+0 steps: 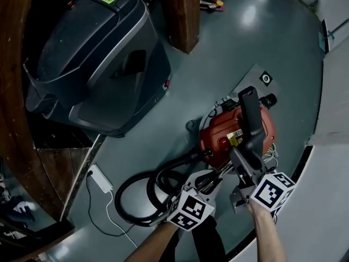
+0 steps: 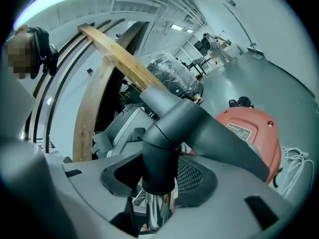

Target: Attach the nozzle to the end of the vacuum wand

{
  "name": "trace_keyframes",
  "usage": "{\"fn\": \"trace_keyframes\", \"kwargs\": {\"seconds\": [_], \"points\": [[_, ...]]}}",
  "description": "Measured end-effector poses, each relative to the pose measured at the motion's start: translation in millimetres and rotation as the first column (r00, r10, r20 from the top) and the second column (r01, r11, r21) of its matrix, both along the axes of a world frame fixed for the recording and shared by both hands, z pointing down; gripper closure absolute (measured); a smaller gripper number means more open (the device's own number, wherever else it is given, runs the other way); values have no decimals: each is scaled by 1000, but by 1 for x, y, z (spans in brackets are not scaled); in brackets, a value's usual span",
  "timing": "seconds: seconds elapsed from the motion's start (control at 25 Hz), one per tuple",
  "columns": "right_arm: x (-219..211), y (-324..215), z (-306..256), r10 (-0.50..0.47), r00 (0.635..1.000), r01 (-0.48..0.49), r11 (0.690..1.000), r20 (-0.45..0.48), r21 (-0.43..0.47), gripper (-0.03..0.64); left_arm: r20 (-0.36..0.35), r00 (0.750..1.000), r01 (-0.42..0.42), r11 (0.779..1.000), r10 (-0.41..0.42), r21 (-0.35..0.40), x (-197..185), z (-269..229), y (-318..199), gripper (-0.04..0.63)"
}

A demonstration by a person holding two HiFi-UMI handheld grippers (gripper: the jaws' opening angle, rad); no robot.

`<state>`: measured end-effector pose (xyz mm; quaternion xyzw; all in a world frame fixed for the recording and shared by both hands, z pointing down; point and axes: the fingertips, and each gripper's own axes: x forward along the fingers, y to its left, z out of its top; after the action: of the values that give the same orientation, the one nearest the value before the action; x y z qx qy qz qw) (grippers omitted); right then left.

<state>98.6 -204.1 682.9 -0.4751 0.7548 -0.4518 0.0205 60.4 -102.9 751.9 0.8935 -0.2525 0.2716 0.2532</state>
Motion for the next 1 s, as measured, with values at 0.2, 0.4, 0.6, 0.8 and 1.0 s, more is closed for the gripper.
{"fn": "trace_keyframes", "kwargs": {"seconds": [0.2, 0.4, 0.6, 0.8, 1.0], "points": [[2, -16, -10, -6, 1000, 6, 999, 6, 33, 431, -49, 999, 23, 1000, -22, 18, 5, -11, -19, 459], [7, -26, -6, -9, 1000, 9, 1000, 21, 0, 399, -55, 998, 39, 999, -38, 4, 6, -2, -35, 459], [29, -11, -5, 45, 998, -43, 999, 51, -29, 380, -49, 997, 58, 998, -59, -27, 0, 16, -55, 459], [45, 8, -11, 86, 992, -84, 996, 94, -26, 380, -52, 996, 70, 997, -73, -42, 1, 31, -62, 459], [59, 21, -15, 108, 986, -107, 994, 124, -16, 382, -28, 997, 69, 995, -71, -66, -1, 42, -66, 459]]}}
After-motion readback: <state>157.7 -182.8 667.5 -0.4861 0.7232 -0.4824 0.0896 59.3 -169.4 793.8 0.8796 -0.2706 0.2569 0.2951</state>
